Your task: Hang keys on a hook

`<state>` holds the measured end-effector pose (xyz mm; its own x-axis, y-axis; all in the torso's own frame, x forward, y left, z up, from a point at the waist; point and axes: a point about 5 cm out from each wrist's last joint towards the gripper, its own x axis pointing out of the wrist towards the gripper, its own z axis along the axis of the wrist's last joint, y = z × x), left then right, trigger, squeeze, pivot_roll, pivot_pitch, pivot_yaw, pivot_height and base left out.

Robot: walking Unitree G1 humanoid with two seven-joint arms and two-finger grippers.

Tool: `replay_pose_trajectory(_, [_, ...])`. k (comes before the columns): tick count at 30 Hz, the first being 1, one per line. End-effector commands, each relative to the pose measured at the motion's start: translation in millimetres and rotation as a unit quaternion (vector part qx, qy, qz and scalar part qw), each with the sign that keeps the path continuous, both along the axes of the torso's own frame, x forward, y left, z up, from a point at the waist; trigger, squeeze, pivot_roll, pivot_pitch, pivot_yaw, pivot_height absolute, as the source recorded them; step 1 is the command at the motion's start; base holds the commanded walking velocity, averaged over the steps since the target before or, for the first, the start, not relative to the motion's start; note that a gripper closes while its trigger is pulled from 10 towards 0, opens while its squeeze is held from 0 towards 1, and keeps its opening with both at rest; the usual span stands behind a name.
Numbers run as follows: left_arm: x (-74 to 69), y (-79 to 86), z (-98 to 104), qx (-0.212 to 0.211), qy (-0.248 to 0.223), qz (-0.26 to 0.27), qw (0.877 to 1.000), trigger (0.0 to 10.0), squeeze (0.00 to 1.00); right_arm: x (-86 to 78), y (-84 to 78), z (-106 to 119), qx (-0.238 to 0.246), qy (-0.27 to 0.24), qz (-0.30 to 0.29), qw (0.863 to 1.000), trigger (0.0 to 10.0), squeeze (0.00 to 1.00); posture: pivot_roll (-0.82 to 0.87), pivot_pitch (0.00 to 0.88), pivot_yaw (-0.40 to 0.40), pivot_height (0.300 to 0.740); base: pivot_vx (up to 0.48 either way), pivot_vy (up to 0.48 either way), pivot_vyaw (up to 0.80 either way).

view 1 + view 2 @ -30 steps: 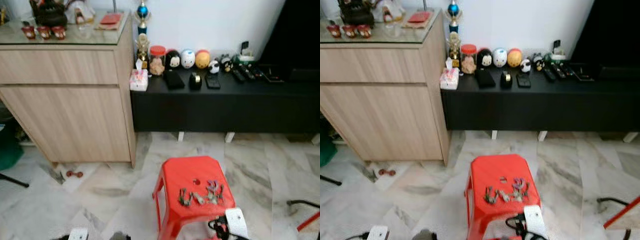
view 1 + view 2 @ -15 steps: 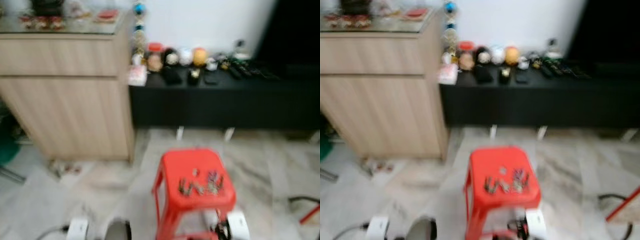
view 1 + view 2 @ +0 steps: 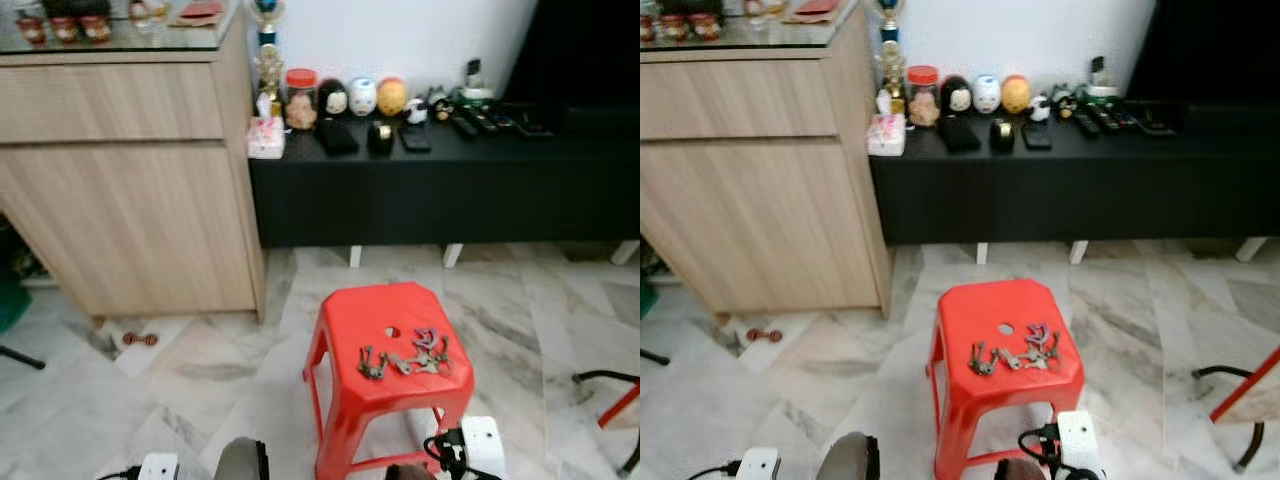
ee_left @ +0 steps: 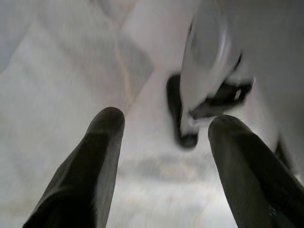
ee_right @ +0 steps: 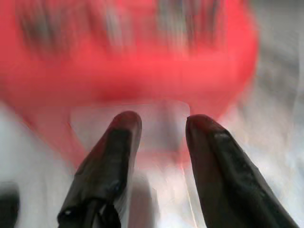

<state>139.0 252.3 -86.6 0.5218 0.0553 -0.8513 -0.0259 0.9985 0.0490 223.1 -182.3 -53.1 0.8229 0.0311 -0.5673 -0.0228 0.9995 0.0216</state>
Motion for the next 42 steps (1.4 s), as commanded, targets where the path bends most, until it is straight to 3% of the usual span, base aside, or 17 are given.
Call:
replay_pose_trajectory(1, [2.5,-1.1,0.5,-0.001,-0.002,-0.001,1.000,10.0,0.00,37.3,-0.5,30.0,-0.007,-0.080,-0.008,0.997,10.0,0.00,-0.04,0.000,-0.050,0.625,0.000,0.000,0.00])
replay_pose_trajectory(8, [2.7,-1.2,0.6,-0.001,-0.002,-0.003,1.000,10.0,0.00,47.6,8.7,39.5,0.001,-0.107,0.021,0.994,10.0,0.00,-0.04,0.000,-0.050,0.625,0.000,0.000,0.00])
replay_pose_trajectory(15, [2.5,-2.0,0.3,-0.003,-0.001,-0.005,1.000,10.0,0.00,44.3,7.8,33.6,0.007,-0.079,0.017,0.997,10.0,0.00,-0.04,0.000,-0.053,0.625,0.000,0.000,0.00])
replay_pose_trajectory(16, [2.6,-2.3,0.3,-0.003,-0.002,-0.005,1.000,10.0,0.00,40.6,8.0,28.4,-0.007,-0.054,0.028,0.998,10.0,0.00,-0.04,0.000,-0.054,0.625,0.000,0.000,0.00])
replay_pose_trajectory(22, [2.7,-2.6,0.2,-0.004,-0.003,-0.003,1.000,10.0,0.00,38.5,8.4,27.4,-0.001,-0.058,0.024,0.998,10.0,0.00,-0.04,0.000,-0.055,0.625,0.000,0.000,0.00])
replay_pose_trajectory(42, [3.0,-3.5,0.1,-0.008,-0.004,-0.002,1.000,10.0,0.00,35.0,8.8,24.0,0.001,-0.046,0.028,0.999,10.0,0.00,-0.04,0.000,-0.057,0.625,0.272,0.000,0.00])
